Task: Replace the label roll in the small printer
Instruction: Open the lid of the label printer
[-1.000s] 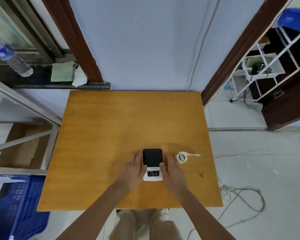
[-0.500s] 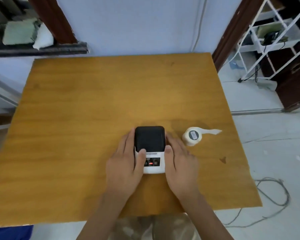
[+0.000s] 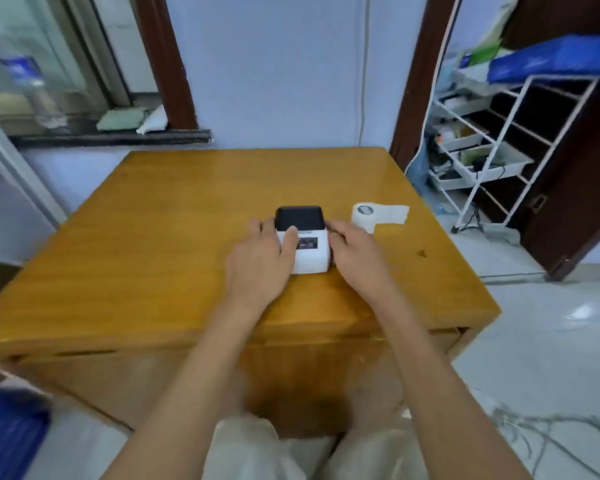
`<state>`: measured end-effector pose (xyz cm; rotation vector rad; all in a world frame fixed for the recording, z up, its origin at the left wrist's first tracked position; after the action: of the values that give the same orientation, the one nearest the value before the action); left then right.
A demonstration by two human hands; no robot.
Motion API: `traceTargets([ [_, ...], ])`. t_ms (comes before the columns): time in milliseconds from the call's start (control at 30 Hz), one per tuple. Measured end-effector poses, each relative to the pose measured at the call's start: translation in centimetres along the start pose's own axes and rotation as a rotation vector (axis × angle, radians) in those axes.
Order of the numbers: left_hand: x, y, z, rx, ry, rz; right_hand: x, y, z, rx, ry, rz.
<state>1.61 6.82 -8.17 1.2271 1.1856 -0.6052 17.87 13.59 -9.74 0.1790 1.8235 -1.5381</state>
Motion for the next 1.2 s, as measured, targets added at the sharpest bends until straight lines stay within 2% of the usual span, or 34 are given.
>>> traceTargets([
  [167, -1.6, 0.6, 2.2, 0.037, -0.051, 0.194, -1.0, -1.3, 2.2, 0.038, 0.001, 0.01],
  [733, -1.7, 0.3, 2.3, 0.055, -0.024, 0.181, -0.8, -1.5, 2.4, 0.038, -0.025, -0.05],
  [1200, -1.1, -0.6, 1.8, 0.029, -0.064, 0.332, 0.1, 0.1, 0.5, 0.102, -0.228, -0.134],
])
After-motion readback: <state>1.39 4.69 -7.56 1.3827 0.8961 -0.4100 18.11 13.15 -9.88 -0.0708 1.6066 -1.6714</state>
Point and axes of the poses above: each hand's wrist, its own z-axis away from the middle knuckle, its own x-axis out of the palm, y = z × x, the point moved 10 cm from there along -z, towards the middle knuckle, and after that the axes turned 9 degrees about -y, right-handed, at the moved point
